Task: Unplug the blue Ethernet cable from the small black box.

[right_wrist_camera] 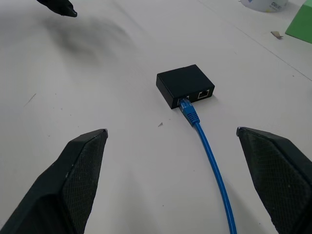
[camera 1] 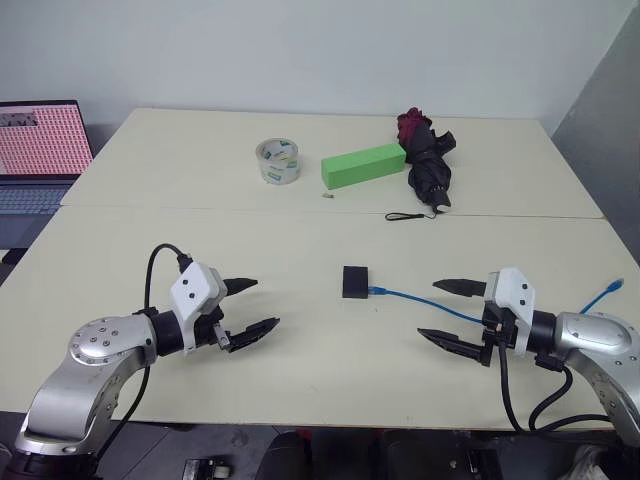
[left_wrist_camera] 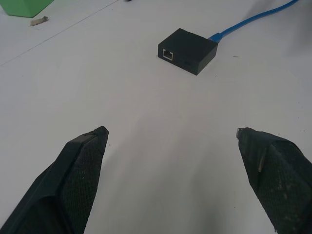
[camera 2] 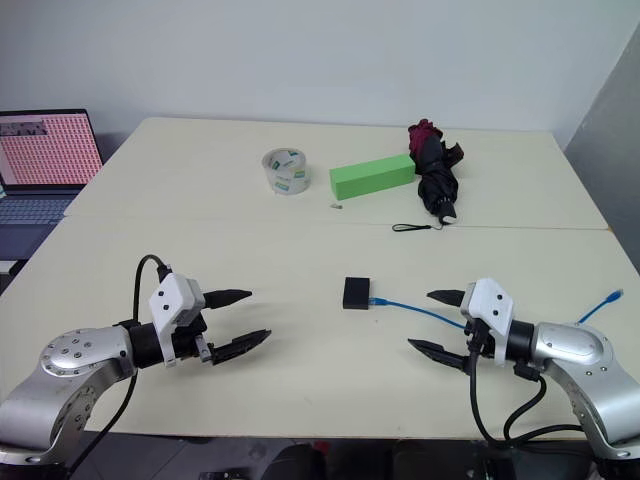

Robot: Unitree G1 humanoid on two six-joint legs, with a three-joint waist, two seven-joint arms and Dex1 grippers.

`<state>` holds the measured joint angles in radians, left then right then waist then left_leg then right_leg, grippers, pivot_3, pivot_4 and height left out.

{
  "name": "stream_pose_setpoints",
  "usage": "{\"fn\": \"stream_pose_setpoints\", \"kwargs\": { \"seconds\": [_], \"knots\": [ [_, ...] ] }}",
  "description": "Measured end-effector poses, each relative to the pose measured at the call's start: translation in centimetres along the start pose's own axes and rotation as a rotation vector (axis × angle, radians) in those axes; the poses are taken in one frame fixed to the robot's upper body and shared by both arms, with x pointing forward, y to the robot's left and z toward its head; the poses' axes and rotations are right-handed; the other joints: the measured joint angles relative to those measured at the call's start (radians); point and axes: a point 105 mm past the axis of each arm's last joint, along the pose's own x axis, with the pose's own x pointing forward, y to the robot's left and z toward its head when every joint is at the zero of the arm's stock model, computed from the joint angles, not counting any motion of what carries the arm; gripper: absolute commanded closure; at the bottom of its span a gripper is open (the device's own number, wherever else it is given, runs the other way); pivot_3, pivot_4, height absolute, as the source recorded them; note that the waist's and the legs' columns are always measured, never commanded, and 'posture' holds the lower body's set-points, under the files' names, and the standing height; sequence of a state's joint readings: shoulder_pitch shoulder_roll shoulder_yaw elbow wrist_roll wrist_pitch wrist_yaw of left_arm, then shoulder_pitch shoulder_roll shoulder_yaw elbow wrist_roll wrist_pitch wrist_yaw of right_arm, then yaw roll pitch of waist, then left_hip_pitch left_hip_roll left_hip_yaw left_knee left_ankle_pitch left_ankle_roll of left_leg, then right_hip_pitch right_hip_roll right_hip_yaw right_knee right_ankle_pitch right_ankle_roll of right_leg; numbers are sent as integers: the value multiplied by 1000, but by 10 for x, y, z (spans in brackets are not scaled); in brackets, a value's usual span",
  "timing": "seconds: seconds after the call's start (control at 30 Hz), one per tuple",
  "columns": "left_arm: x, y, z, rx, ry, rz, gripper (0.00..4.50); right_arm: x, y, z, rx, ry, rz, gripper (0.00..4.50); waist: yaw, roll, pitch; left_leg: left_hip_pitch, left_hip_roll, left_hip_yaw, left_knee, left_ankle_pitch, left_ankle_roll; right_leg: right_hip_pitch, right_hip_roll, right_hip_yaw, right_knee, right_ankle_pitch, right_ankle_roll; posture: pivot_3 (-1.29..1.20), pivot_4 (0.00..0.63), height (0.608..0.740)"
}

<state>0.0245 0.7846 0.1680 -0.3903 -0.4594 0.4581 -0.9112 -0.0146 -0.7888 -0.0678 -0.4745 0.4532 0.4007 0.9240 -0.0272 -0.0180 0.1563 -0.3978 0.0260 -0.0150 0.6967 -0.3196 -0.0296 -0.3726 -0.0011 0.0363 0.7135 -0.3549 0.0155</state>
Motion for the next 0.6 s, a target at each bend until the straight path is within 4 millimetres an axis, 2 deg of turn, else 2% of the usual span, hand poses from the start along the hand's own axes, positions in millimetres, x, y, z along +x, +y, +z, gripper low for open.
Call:
{"fn": "stream_pose_setpoints", "kwargs": {
  "seconds": [0.37, 0.6],
  "knots": [
    [1, -2, 1, 2, -6, -17, 25, 4, -3, 3, -21, 5, -4, 0, 0, 0, 0, 0, 0, 0, 0, 0, 0, 0, 0, 0, 0, 0, 0, 0, 150, 740],
    [6, -5, -1, -8, 4, -26, 25, 23, -14, -4, -42, 54, 3, 0, -1, 0, 0, 0, 0, 0, 0, 0, 0, 0, 0, 0, 0, 0, 0, 0, 150, 740]
  ]
}}
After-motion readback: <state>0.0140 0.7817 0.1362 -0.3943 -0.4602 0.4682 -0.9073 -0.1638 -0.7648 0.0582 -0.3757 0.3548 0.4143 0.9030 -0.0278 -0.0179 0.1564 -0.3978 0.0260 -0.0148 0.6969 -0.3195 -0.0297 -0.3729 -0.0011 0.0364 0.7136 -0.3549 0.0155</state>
